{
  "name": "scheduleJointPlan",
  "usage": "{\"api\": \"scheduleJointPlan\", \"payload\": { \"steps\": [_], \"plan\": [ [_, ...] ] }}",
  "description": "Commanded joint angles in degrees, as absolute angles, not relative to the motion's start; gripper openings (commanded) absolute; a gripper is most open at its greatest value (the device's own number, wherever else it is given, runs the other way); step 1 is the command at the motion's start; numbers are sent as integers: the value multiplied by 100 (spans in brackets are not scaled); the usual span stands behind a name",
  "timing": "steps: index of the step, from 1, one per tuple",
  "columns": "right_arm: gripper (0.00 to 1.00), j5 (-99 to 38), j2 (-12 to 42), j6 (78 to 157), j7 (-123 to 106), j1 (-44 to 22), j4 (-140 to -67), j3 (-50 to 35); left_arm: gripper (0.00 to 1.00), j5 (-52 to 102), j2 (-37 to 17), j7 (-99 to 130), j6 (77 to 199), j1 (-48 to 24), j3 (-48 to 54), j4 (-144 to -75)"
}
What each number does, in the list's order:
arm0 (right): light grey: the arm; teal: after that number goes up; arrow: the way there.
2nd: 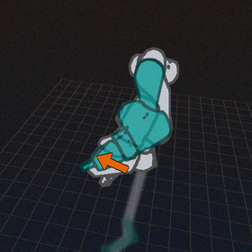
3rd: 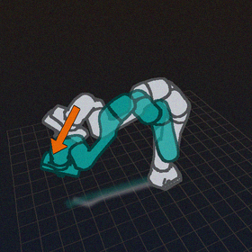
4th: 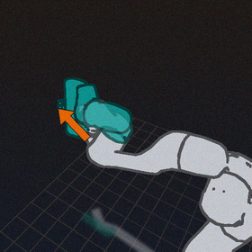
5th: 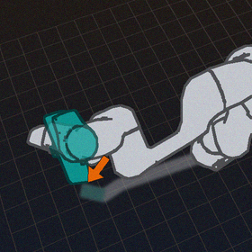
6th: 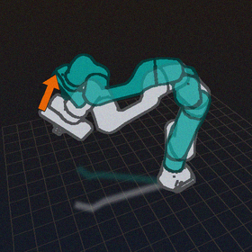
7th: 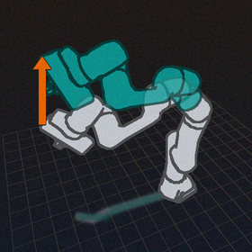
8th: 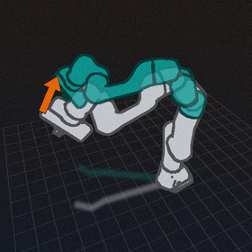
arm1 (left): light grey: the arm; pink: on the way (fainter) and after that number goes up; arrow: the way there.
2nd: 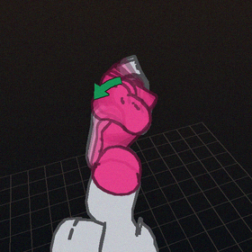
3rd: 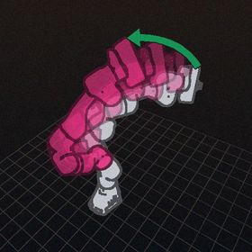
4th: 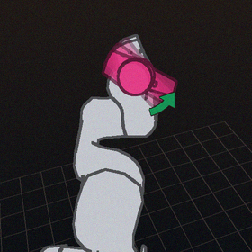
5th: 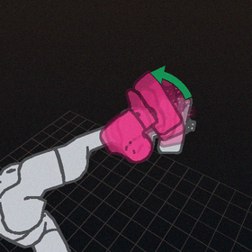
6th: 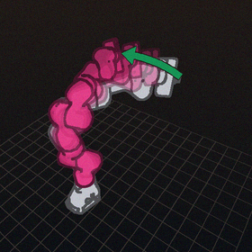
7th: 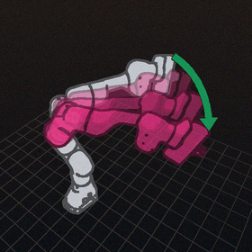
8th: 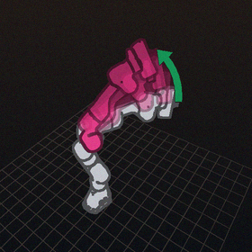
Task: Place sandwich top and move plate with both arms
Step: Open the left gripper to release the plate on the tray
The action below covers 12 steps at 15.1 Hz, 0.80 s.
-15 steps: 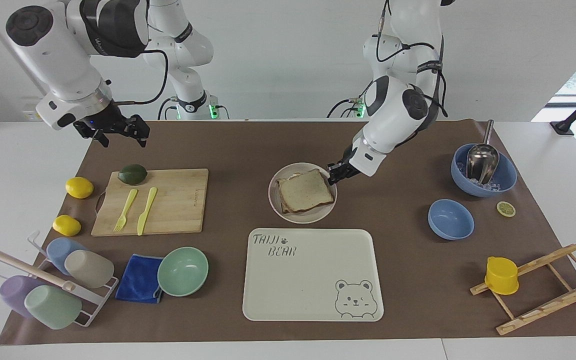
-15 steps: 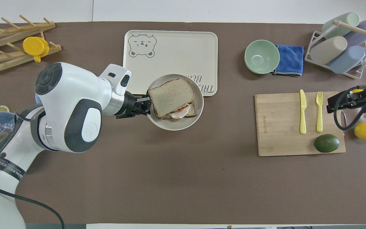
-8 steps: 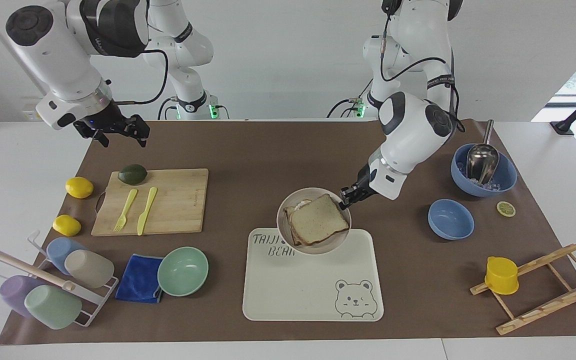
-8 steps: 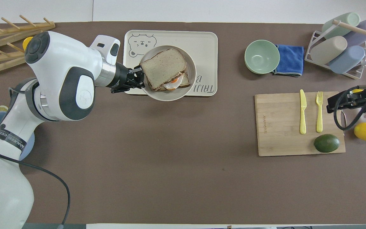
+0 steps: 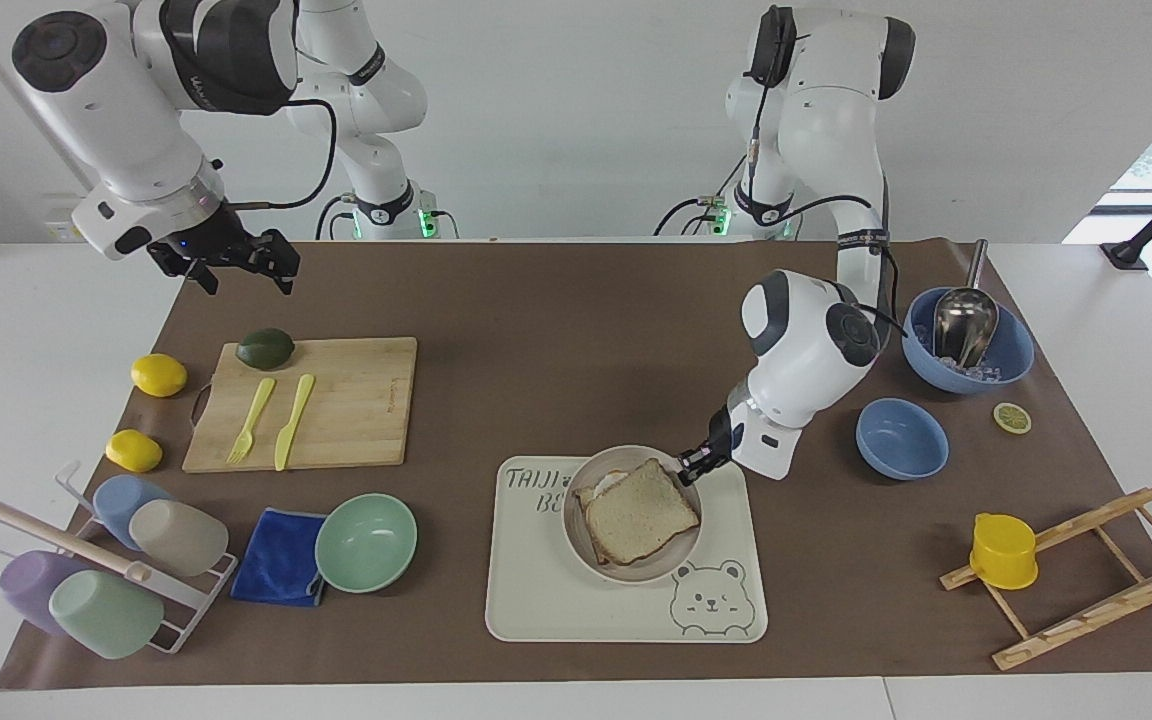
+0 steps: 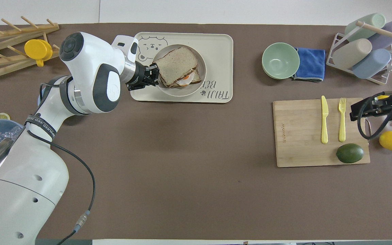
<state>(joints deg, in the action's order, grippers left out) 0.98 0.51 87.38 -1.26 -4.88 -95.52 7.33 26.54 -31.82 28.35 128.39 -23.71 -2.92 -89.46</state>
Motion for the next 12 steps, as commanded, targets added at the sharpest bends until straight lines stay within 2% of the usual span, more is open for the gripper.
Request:
{"api": "scheduleJointPlan", "payload": {
  "steps": [1, 12],
  "plan": [
    [100, -35, -26, 8692, -211, -457, -9606, 738, 0, 2566, -3191, 2962, 13148, -2417, -316, -9043],
    [100, -35, -35, 8692, -211, -457, -9615, 738, 0, 2505, -3129, 2936, 13439, -2435, -316, -9404]
  ]
}}
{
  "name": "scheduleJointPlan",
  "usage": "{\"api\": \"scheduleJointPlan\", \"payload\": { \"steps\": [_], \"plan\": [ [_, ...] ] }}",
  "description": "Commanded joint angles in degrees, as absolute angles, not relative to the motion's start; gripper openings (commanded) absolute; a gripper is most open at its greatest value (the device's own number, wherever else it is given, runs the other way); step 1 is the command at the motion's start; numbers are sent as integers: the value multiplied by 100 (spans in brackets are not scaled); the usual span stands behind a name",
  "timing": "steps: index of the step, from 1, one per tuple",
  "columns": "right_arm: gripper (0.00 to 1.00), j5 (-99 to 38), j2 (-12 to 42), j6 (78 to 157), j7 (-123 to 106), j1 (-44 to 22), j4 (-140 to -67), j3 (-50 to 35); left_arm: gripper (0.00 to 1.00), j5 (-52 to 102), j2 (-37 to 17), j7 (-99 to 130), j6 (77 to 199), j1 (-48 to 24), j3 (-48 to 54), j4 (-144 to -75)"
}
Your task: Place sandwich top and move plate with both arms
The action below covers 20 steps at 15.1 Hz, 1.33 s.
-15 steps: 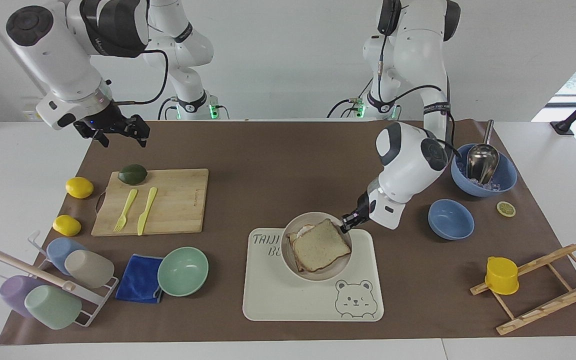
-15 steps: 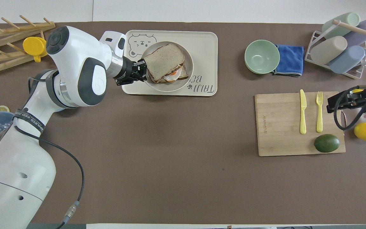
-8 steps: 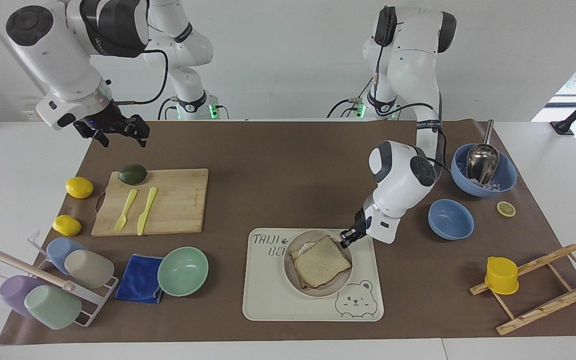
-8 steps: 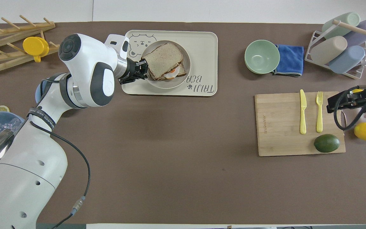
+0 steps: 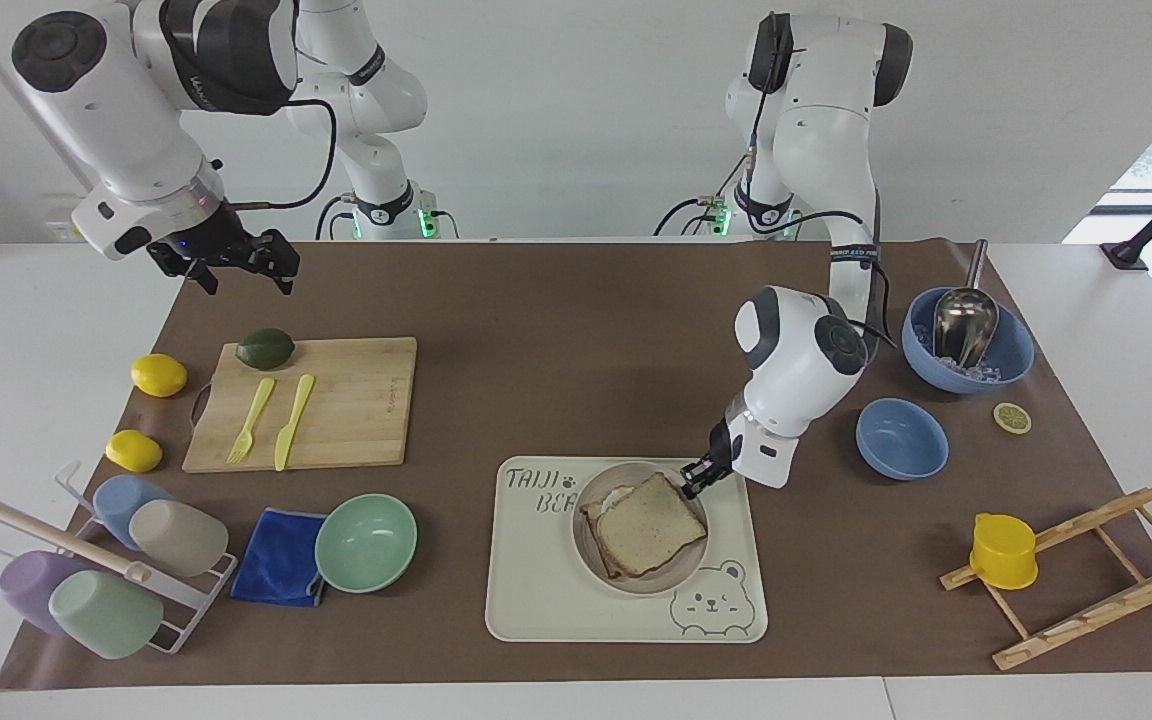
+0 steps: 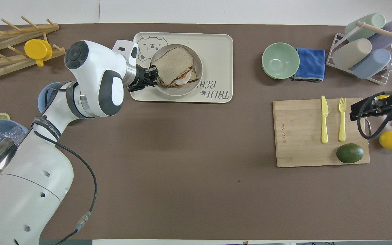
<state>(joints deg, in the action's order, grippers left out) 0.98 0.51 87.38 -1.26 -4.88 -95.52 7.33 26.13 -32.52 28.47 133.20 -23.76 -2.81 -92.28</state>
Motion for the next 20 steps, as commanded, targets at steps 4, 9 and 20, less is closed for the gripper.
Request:
{"api": "scheduleJointPlan", "payload": {
  "steps": [4, 9, 20],
  "plan": [
    [100, -35, -35, 8692, -211, -457, -9606, 738, 100, 2251, -3120, 2962, 13395, -2435, -316, -9387],
    [100, -35, -26, 8692, -211, -457, -9606, 738, 100, 2022, -2946, 2918, 13228, -2355, -527, -9351],
    [100, -35, -35, 8692, -211, -457, -9606, 738, 100, 476, -1425, 2787, 11462, -2364, -1204, -9325]
  ]
}}
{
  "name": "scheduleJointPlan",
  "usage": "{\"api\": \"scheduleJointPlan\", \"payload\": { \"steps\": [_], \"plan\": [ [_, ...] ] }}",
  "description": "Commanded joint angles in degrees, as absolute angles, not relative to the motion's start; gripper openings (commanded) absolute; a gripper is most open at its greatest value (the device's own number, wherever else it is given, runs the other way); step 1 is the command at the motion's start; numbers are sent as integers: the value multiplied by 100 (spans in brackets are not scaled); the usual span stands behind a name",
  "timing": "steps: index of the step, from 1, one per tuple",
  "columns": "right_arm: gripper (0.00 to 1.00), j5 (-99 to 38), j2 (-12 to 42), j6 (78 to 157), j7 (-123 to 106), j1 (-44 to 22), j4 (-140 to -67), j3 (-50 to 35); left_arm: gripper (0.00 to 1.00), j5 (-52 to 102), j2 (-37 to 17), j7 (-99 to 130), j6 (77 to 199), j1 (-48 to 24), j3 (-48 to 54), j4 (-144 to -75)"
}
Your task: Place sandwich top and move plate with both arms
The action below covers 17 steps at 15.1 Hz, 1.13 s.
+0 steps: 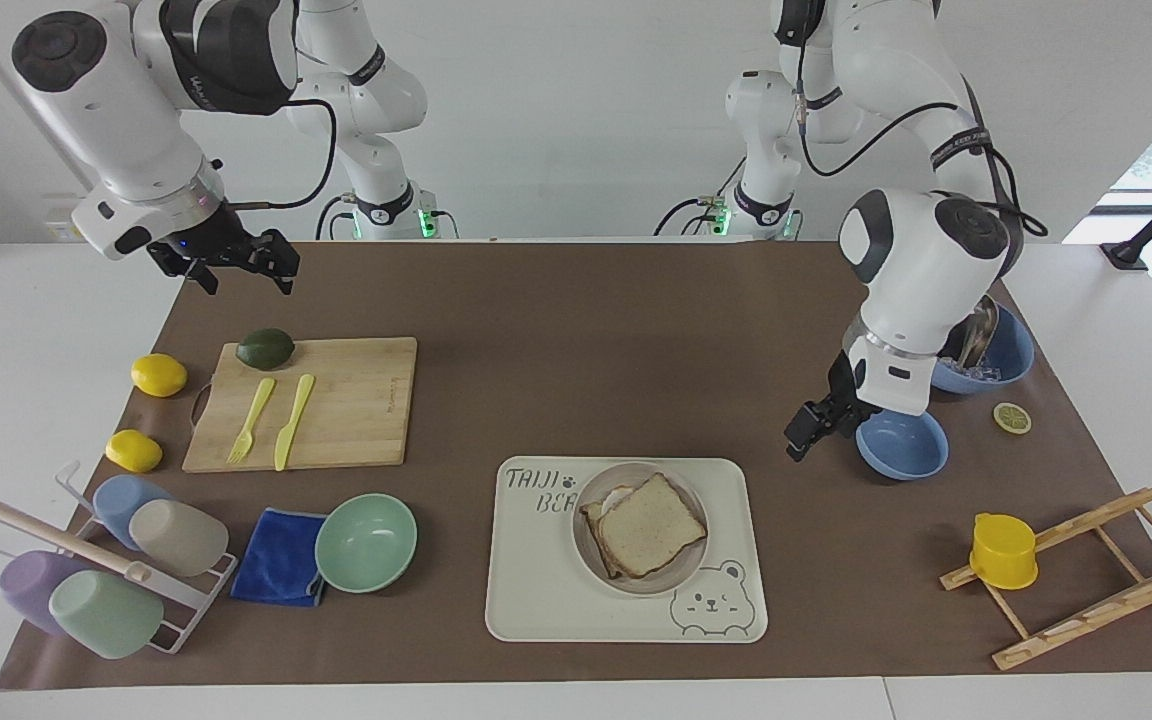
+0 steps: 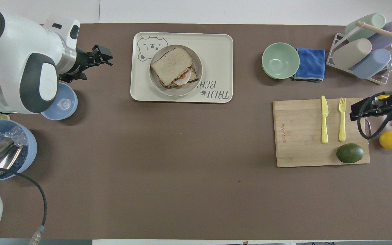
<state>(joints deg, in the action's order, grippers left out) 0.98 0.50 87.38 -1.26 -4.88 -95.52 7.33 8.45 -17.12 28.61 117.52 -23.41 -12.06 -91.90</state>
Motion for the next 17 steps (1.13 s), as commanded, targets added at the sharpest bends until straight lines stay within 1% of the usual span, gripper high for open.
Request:
{"api": "scheduleJointPlan", "payload": {
  "steps": [1, 7, 9, 11, 13, 14, 17],
  "plan": [
    [100, -35, -26, 8692, -211, -457, -9606, 738, 100, 379, -1293, 2664, 11278, -2356, -1204, -9334],
    [100, -35, -26, 8692, -211, -457, -9615, 738, 100, 246, -142, 1443, 9619, -2119, -1239, -9343],
    [100, -35, -35, 8692, -211, -457, -9606, 738, 100, 237, 139, 1231, 9090, -1970, -1196, -9334],
    [100, -35, -26, 8692, -211, -457, -9606, 738, 100, 167, 272, 1073, 8686, -1733, -951, -9334],
    [100, -35, -35, 8692, -211, -457, -9606, 738, 100, 141, 290, 740, 8421, -979, -110, -9334],
    [100, -35, -26, 8692, -211, -457, -9606, 738, 100, 149, 299, 730, 8429, -758, 147, -9351],
    [100, -35, -26, 8692, -211, -457, -9615, 738, 100, 149, 334, 712, 8595, -668, 281, -9413]
  ]
}}
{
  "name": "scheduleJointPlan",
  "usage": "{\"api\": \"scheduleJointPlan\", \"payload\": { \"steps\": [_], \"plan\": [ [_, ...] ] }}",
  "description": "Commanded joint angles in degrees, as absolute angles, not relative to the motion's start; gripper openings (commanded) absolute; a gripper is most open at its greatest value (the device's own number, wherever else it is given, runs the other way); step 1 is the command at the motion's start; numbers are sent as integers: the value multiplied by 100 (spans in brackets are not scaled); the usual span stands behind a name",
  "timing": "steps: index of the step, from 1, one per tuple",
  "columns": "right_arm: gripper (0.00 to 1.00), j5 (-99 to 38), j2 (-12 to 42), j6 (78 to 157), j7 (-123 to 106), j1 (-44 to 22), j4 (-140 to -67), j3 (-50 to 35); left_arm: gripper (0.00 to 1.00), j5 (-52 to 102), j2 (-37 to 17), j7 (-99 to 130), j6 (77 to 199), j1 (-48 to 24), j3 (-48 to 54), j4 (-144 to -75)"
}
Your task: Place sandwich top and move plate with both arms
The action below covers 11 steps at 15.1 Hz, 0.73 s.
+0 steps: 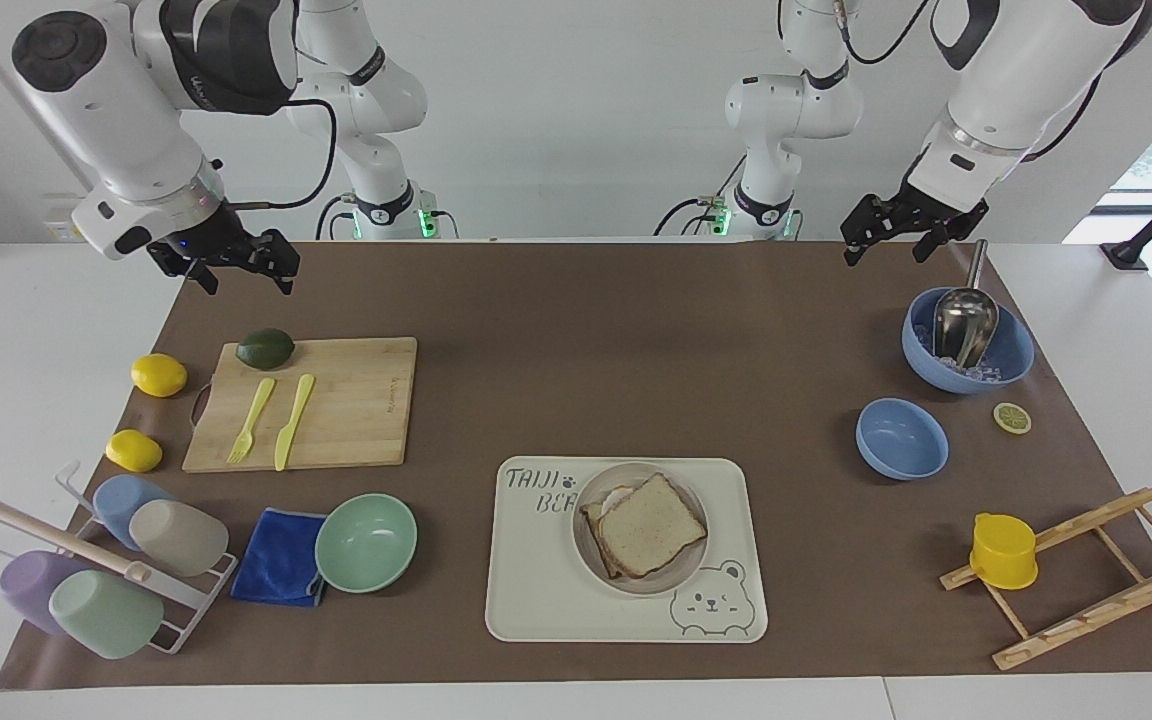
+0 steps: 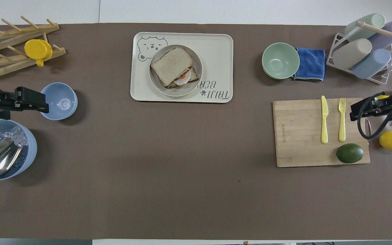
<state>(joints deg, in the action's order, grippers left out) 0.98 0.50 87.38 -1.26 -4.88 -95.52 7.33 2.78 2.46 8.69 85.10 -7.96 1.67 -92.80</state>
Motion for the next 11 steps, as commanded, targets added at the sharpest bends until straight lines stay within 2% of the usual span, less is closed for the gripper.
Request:
{"api": "scheduleJointPlan", "payload": {
  "steps": [1, 7, 11],
  "plan": [
    [100, -35, -35, 8692, -211, -457, -9607, 738, 100, 149, 325, 686, 8639, -685, 273, -9430],
    [100, -35, -26, 8692, -211, -457, -9615, 738, 100, -96, 194, 439, 9149, -730, 246, -9405],
    [100, -35, -26, 8692, -211, -457, -9606, 738, 100, -97, 149, 431, 8772, -650, 290, -9325]
  ]
}}
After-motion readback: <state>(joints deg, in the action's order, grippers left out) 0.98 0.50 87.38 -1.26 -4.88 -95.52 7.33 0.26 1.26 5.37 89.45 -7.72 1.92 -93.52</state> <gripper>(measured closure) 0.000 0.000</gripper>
